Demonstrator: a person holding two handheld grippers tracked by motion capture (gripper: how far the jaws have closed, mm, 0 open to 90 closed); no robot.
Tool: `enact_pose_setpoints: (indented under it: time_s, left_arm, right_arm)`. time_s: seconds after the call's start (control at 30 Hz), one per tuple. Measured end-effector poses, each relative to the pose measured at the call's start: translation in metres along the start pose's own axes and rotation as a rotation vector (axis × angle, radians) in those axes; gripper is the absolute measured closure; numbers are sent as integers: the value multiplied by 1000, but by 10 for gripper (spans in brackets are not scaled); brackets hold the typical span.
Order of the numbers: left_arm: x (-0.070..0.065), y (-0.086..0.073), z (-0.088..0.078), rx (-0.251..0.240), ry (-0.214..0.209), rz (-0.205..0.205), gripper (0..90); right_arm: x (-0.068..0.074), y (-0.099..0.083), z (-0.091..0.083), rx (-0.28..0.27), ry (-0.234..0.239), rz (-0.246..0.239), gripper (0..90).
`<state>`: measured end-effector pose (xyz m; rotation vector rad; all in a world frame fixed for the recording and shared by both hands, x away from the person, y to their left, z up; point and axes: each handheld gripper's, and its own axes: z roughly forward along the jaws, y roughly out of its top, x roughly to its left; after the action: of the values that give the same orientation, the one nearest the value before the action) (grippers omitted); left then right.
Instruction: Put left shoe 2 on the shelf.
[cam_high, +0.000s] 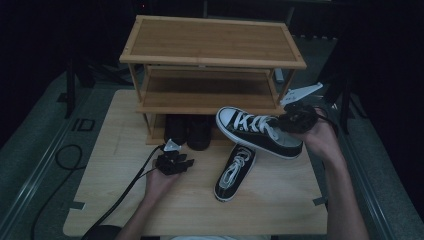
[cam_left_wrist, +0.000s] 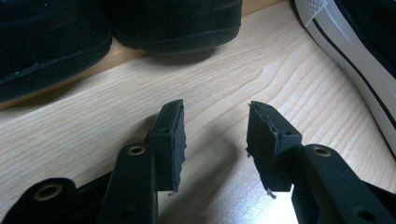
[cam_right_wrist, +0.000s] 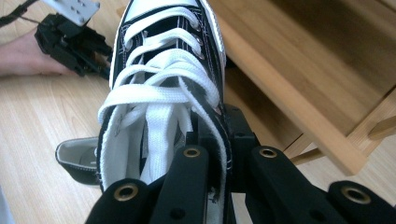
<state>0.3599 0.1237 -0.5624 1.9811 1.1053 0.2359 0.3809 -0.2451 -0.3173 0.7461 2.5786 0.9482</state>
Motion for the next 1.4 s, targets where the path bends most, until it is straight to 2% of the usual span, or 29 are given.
enact_pose_setpoints:
  time_s: [0.27,0.5,0.67,0.97,1.1,1.2,1.27,1.4]
  left_arm:
    - [0,0,0,0,2,1,571]
    - [0,0,0,0,2,1,571]
    - [0,0,0,0,0,0,571]
    - [0,0,0,0,0,0,571]
    - [0,0,0,0,0,0,571]
    - [0,0,0,1,1,1,571]
    - [0,0,0,0,0,1,571]
    - [0,0,0,1,-2,0,571]
  right_arm:
    - [-10,11,-1,-29,-15,45,884]
    - [-19,21,10,-38,-73,119,884]
    - [-24,29,19,-59,-94,183,885]
    - [-23,41,39,-67,-147,245,884]
    - [-22,43,45,-88,-159,278,884]
    - [-22,43,46,-92,-157,286,883]
    - [-22,45,51,-102,-167,316,883]
    - [-21,47,54,-113,-169,341,883]
